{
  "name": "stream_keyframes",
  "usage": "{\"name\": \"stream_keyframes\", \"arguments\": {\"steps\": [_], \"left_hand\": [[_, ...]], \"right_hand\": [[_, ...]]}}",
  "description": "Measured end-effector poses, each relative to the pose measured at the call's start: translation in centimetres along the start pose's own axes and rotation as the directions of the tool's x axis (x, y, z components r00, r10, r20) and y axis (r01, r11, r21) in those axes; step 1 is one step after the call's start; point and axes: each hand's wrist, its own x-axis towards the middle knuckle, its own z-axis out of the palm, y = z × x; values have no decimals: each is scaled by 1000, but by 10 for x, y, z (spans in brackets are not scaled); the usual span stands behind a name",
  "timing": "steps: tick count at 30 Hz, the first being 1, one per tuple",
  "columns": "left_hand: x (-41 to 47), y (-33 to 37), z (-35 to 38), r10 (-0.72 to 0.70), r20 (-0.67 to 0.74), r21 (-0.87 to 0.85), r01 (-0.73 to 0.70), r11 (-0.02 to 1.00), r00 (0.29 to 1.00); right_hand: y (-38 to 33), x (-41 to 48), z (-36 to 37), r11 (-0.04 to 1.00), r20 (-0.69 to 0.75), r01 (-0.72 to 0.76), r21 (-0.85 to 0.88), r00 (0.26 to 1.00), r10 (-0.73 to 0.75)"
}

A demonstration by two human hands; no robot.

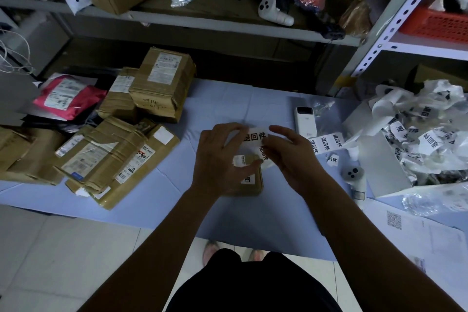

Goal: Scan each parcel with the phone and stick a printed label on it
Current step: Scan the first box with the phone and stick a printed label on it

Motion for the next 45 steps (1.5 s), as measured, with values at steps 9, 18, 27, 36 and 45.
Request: {"name": "stream_keyframes", "arguments": {"steps": [9, 18, 27, 36, 45], "left_hand": [[5, -5, -11, -628, 585, -531, 828, 181, 513], [-56, -20, 25, -616, 434, 13, 680, 733, 657], [-91, -46, 46, -620, 479, 95, 665, 741, 621], [-103, -59, 49, -759, 486, 13, 865, 502, 433], [-120, -63, 39, -742, 585, -281, 940, 194, 328]], "right_hand": [[20, 0, -3, 998, 51, 66, -14, 997, -65], [104, 20, 12, 752, -204, 6, -659, 961, -186], [145, 33, 15, 452, -64, 50, -890, 971, -232], [156, 33, 4, 418, -337, -199, -887, 896, -290], [155, 25, 7, 604, -277, -101, -790, 939, -206]]}}
